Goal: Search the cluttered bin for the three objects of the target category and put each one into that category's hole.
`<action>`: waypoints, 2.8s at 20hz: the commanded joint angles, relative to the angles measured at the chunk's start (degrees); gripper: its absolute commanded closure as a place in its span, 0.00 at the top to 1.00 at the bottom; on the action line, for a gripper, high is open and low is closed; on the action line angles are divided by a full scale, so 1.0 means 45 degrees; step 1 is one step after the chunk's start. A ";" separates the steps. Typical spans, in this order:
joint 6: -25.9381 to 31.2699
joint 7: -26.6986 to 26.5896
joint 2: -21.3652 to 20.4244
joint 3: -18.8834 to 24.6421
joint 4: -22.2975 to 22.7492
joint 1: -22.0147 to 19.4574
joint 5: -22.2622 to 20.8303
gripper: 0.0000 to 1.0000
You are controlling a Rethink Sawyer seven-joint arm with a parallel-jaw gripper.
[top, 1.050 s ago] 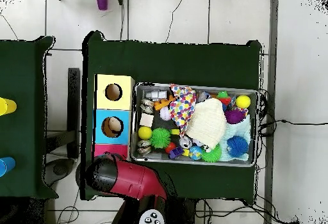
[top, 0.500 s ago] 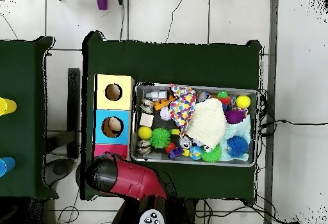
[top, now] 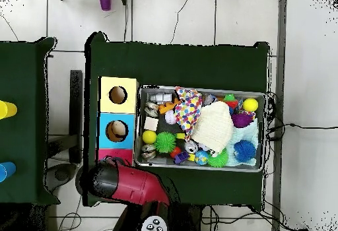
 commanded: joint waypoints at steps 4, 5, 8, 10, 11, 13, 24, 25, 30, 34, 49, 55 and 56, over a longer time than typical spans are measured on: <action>-0.1013 0.3138 0.0774 0.0344 0.0185 -0.0076 0.0656 1.00; -0.0991 0.3136 0.0804 0.0316 0.0132 -0.0058 0.0647 1.00; -0.0861 0.3187 0.0777 0.0277 0.0074 0.0021 0.0698 1.00; -0.0662 0.3177 0.0665 0.0239 0.0050 0.0041 0.0720 1.00; -0.0485 0.3173 0.0553 0.0204 0.0045 0.0052 0.0732 1.00; 0.0202 0.3273 0.0178 -0.0119 -0.0056 0.0248 0.0679 1.00; 0.4179 0.2437 -0.1859 -0.1622 -0.1258 0.0133 -0.0430 1.00; 0.4343 0.2365 -0.1892 -0.1641 -0.1332 0.0082 -0.0454 1.00; 0.4170 0.1882 -0.1755 -0.1581 -0.1336 -0.0231 -0.0479 1.00; 0.4234 0.1411 -0.0756 -0.1952 -0.2412 -0.0552 -0.1321 1.00; 0.5616 -0.0390 0.0091 -0.1125 -0.4934 -0.3000 -0.3462 1.00; 0.5563 -0.0774 0.0716 -0.0461 -0.5527 -0.3808 -0.3907 1.00; 0.5389 -0.0785 0.0817 -0.0381 -0.5533 -0.3922 -0.3969 1.00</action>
